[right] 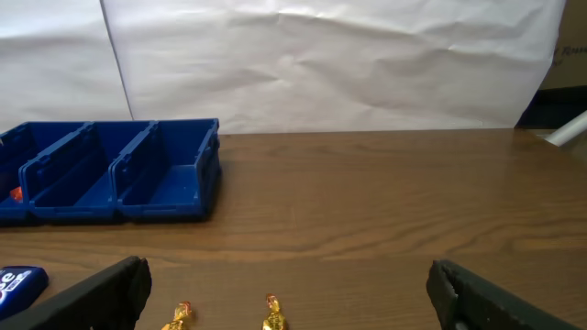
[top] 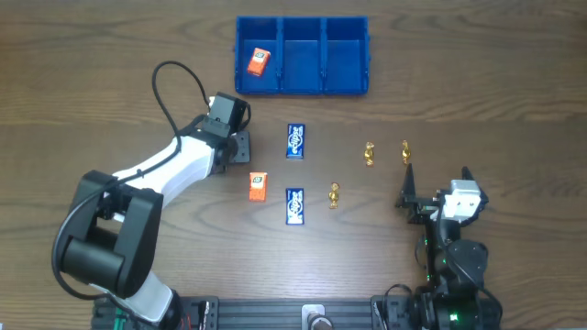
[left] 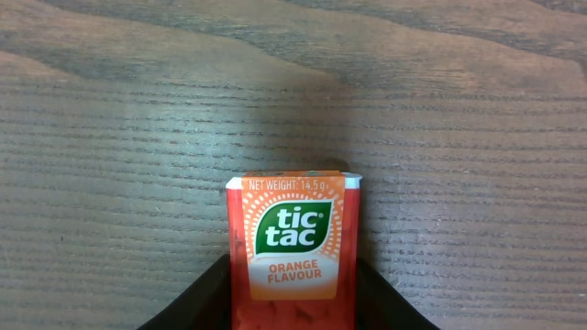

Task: Sort Candies Into Trays

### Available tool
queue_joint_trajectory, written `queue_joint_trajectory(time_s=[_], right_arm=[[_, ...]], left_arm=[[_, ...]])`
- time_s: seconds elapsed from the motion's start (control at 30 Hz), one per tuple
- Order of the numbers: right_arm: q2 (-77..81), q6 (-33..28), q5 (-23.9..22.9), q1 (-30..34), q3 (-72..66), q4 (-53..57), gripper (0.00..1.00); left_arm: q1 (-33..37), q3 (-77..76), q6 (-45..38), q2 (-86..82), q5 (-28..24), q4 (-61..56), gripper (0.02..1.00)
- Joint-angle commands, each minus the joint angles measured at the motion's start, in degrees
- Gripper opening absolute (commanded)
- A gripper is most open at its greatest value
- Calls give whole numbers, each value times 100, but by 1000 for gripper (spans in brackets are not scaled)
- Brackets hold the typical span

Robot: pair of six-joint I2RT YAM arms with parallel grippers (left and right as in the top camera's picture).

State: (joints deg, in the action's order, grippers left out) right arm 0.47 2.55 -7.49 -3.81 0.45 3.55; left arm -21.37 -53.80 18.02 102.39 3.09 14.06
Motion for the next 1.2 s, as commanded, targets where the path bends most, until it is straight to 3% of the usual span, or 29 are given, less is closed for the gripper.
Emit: queue_joint_trajectory(time_s=[0.03, 0.13, 0.27, 0.53, 0.7, 1.03, 1.13, 1.2], right_arm=[[-33, 39, -35, 24, -2, 26, 998], [-33, 39, -35, 24, -2, 26, 998], [-33, 39, -35, 24, -2, 26, 998], [-33, 39, -35, 26, -2, 26, 998], [-33, 39, -35, 24, -2, 26, 998], [-33, 39, -35, 24, -2, 26, 998], [-33, 39, -35, 24, -2, 26, 996], [-33, 39, -35, 24, -2, 26, 998]], left_arm=[[35, -129, 24, -247, 44, 28, 364], [-52, -476, 33, -643, 205, 199, 360], [-369, -1475, 42, -911, 793, 560, 360], [-527, -4288, -343, 315, 1405, 1266, 358], [-378, -5650, -363, 1532, 1211, 1665, 364], [11, -6046, -111, 2555, 474, 1639, 378], [15, -6046, -131, 2564, 483, 1714, 461], [20, -6046, -133, 2564, 498, 1751, 586]])
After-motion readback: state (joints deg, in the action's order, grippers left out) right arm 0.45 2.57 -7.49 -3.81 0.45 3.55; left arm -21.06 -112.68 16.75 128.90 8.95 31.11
